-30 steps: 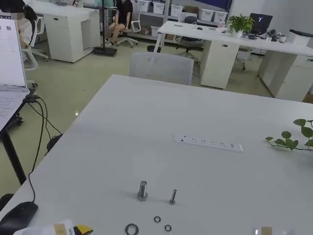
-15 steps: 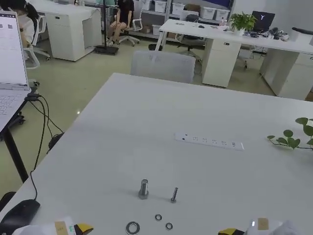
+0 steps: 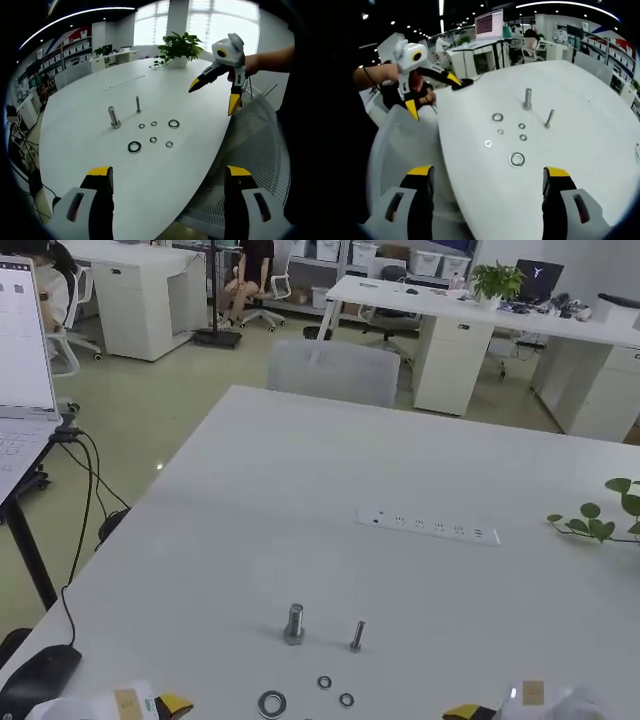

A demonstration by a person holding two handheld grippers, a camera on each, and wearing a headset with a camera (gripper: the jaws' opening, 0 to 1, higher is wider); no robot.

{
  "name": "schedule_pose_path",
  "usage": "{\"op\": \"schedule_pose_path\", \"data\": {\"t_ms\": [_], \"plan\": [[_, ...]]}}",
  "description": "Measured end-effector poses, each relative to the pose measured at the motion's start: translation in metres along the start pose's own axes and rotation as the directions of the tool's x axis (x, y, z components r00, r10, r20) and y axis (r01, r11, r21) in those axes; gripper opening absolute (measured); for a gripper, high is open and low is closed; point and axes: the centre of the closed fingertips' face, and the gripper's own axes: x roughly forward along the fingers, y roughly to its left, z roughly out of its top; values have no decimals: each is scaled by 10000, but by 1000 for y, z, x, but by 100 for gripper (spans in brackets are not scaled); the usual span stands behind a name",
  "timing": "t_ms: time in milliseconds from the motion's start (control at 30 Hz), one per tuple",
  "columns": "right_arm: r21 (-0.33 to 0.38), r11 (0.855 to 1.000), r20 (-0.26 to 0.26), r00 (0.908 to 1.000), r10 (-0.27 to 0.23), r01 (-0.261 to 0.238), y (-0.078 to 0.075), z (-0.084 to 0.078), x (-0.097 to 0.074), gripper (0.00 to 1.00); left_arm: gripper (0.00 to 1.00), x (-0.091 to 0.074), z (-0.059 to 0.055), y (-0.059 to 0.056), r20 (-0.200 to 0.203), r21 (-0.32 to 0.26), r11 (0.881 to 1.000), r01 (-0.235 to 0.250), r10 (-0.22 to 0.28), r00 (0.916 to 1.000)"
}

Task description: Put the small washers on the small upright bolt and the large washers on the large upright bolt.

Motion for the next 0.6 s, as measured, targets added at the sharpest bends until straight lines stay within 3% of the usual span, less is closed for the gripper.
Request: {"op": "schedule_pose_path", "data": {"t_ms": [133, 300, 467, 600], "plan": [[-18, 10000, -76, 10000, 0, -1, -3, 1, 3, 89, 92, 0, 0, 2, 72, 33, 10000, -35, 35, 10000], [-384, 9993, -538, 9985, -36, 16, -8, 1, 8, 86, 93, 3, -1, 3, 223, -108, 9999, -90, 92, 9997], [-607, 9982, -618, 9981, -11, -27, -11, 9, 12, 84, 93, 4, -3, 3, 108, 92, 9998, -157, 156, 9998], [-878, 9961, -883, 9961, 35, -113, -14, 8, 17, 81, 94, 5, 2, 3, 264, 211, 9996, -180, 174, 9995]]}}
